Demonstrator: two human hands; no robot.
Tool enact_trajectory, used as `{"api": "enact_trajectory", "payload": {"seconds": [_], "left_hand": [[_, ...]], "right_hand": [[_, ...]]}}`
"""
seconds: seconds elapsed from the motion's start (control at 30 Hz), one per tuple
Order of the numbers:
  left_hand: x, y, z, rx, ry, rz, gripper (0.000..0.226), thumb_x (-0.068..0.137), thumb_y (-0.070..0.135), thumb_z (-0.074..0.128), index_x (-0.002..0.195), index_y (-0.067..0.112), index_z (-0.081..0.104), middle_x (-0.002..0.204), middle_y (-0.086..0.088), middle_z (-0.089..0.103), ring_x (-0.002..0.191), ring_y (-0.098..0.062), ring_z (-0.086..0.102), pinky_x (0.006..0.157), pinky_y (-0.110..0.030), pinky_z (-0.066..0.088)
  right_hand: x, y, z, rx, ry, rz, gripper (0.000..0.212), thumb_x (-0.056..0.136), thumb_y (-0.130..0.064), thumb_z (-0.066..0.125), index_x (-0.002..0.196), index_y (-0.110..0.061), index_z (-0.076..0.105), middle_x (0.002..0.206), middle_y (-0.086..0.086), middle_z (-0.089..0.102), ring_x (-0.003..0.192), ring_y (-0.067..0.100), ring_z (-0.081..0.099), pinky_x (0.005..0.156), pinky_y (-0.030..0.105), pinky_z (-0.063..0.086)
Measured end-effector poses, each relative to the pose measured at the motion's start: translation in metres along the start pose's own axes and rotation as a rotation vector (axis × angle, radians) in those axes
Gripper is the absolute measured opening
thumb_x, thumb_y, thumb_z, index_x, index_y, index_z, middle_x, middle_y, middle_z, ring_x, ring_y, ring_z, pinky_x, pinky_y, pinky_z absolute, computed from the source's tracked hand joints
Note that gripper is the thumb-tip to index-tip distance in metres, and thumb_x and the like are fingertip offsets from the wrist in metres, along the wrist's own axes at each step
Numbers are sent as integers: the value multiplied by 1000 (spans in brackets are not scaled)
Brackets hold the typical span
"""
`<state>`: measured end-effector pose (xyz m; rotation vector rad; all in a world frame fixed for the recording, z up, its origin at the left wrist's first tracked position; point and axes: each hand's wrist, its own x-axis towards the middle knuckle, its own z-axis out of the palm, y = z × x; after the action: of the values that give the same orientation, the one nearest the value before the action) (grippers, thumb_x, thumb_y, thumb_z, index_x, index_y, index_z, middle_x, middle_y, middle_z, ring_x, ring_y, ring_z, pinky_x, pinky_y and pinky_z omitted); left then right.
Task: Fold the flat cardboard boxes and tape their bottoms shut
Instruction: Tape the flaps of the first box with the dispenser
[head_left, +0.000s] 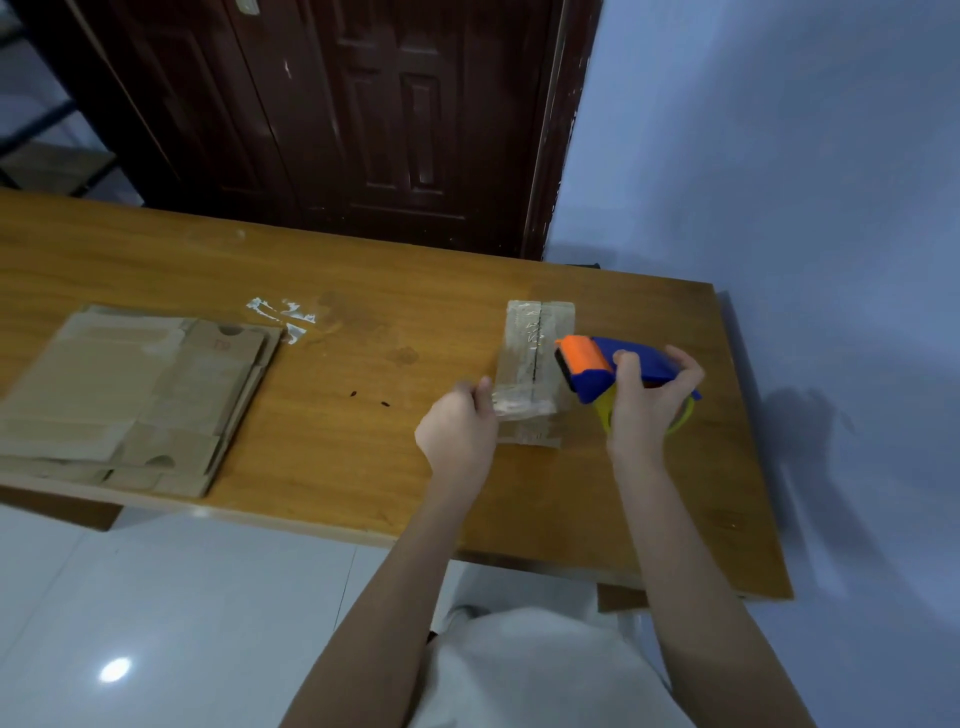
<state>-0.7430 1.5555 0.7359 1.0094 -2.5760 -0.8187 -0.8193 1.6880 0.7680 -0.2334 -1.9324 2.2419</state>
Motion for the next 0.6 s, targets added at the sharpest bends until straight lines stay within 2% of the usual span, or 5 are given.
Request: {"api": "enact_trajectory", "payload": {"seconds": [0.1, 0.2, 0.4, 0.5, 0.6], "left_hand": [[9, -10, -5, 2, -33, 17, 38, 100, 41, 36, 76, 14, 48, 63, 1, 49, 59, -20, 46, 44, -25, 21], [21, -11, -6, 28, -36, 33, 43, 99, 46, 35, 83, 12, 57, 68, 0, 54, 62, -23, 50, 50, -27, 28], [27, -25, 10, 44, -40, 45, 45, 99, 47, 34, 92, 11, 61, 78, -8, 66, 74, -30, 62, 56, -27, 33], [31, -30, 12, 58, -17, 65, 45, 99, 47, 35, 94, 11, 61, 78, -8, 67, 71, -30, 63, 55, -27, 33], [29, -31, 16, 54, 2, 71, 43, 99, 45, 37, 97, 10, 62, 79, -11, 67, 73, -33, 63, 55, -28, 32]], "right_hand": [[-5, 4, -8, -124, -140, -119, 51, 84, -5, 67, 120, -18, 34, 109, -4, 46, 80, -3, 56, 67, 14, 49], [-17, 14, -10, -255, -244, -237, 58, 82, -9, 71, 120, -25, 30, 109, -7, 45, 84, 0, 57, 69, 17, 51], [-25, 23, -2, -372, -283, -305, 58, 81, -8, 72, 124, -14, 33, 102, -14, 47, 85, 2, 60, 69, 18, 53], [-24, 26, 1, -351, -249, -285, 57, 82, -10, 71, 121, -22, 32, 103, -11, 49, 89, 10, 61, 70, 20, 54], [-20, 22, 2, -342, -218, -246, 58, 82, -10, 71, 122, -23, 33, 107, -9, 48, 90, 7, 60, 69, 17, 53]]}}
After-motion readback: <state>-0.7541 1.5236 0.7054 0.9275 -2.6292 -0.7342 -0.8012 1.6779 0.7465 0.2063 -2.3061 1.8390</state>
